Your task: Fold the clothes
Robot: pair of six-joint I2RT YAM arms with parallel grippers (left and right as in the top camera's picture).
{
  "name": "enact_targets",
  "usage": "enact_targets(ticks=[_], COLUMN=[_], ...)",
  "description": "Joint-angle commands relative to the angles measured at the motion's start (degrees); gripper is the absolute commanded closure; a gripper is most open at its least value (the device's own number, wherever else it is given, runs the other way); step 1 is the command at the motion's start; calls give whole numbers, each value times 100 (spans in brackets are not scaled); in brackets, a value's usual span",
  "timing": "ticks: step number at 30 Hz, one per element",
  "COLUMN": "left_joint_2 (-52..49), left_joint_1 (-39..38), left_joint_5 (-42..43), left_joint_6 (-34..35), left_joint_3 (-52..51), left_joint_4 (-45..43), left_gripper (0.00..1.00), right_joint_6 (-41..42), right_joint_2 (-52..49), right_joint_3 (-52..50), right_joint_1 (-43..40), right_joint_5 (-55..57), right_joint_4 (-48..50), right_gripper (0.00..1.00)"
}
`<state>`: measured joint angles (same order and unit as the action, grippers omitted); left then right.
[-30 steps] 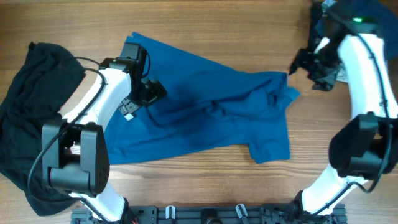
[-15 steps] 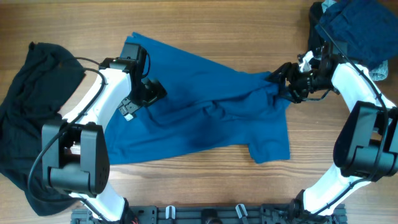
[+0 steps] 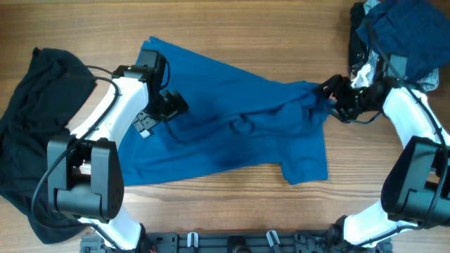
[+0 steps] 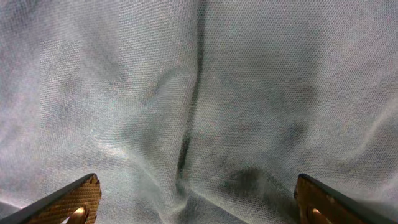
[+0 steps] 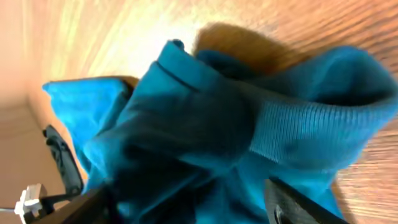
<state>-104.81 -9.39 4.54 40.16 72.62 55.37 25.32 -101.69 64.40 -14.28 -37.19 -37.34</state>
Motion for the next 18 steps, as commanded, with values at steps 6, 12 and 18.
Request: enact_targets(ticks=[6,12,18], left_joint_2=[-42,-42,-42], left_joint_1=[-13,-13,-13], left_joint_5=[-50,-52,-52], left_joint_6=[-76,-79,-79], left_joint_3=[48,48,48], left_joint_4=[-46,-4,39], left_gripper=[0,0,0], right_joint_6=[835,1207,1366], right_joint_2=[-275,-557,-422], right_joint_3=[-702,-699,-225], right_joint_1=[350,387,387], right_joint_5=[-592,-612,-660], right_joint_4=[1469,2393,2347], right_gripper=[30,54,75])
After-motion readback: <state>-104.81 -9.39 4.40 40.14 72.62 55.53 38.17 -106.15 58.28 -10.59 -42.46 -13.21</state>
